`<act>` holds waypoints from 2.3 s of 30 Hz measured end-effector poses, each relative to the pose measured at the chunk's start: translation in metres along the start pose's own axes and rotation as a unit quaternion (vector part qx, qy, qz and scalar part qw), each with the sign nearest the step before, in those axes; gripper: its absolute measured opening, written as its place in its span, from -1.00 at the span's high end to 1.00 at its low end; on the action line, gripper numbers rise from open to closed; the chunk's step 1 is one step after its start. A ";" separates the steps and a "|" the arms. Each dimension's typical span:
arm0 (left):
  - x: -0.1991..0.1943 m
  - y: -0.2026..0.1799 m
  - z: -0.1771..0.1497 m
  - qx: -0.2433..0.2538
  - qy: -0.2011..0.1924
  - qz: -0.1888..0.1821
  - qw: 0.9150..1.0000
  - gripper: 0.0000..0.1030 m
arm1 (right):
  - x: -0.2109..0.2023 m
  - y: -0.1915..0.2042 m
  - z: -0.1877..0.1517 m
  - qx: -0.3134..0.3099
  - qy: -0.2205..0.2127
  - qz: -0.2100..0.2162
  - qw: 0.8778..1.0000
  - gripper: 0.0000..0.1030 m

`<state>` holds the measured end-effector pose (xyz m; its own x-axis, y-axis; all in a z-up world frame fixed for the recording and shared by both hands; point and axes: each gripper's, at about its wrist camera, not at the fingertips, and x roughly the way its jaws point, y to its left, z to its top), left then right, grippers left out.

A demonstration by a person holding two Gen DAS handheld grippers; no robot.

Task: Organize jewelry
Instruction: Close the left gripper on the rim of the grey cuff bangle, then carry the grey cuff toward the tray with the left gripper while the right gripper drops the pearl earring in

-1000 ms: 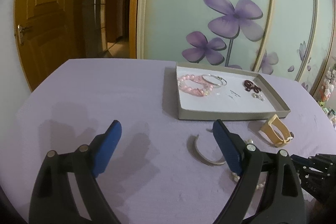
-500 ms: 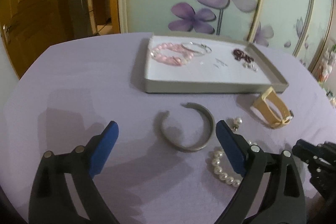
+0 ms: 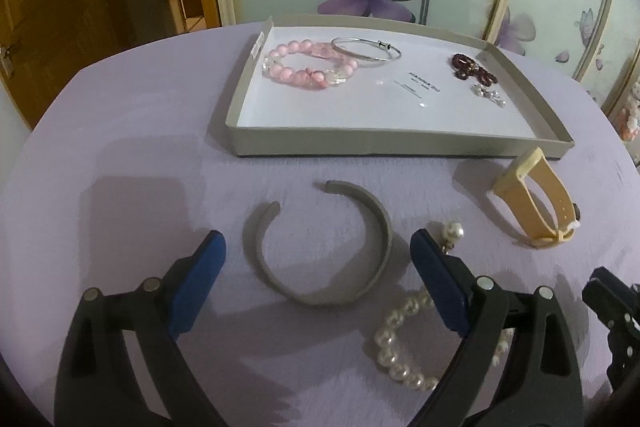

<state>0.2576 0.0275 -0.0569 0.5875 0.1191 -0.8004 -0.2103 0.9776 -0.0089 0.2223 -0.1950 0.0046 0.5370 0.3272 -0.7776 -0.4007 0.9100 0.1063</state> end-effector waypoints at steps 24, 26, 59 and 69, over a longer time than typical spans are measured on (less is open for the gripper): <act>-0.026 0.011 0.001 0.005 -0.047 -0.003 0.999 -0.28 | -0.017 0.014 0.016 -0.012 -0.035 0.021 0.999 0.74; -0.031 0.013 0.003 0.003 -0.053 -0.003 0.999 -0.28 | -0.017 0.019 0.018 -0.017 -0.037 0.023 0.999 0.74; -0.070 0.021 0.055 -0.017 -0.162 -0.034 0.986 -0.27 | -0.027 0.040 0.103 -0.061 -0.152 0.016 0.986 0.74; -0.055 0.021 0.076 -0.021 -0.182 -0.042 0.982 -0.27 | 0.018 0.018 0.143 -0.015 -0.171 0.008 0.985 0.74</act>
<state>0.2805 0.0551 0.0326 0.8430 0.1010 -0.5284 -0.1776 0.9794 -0.0962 0.3304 -0.1362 0.0812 0.7465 0.4132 -0.5216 -0.4309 0.8975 0.0942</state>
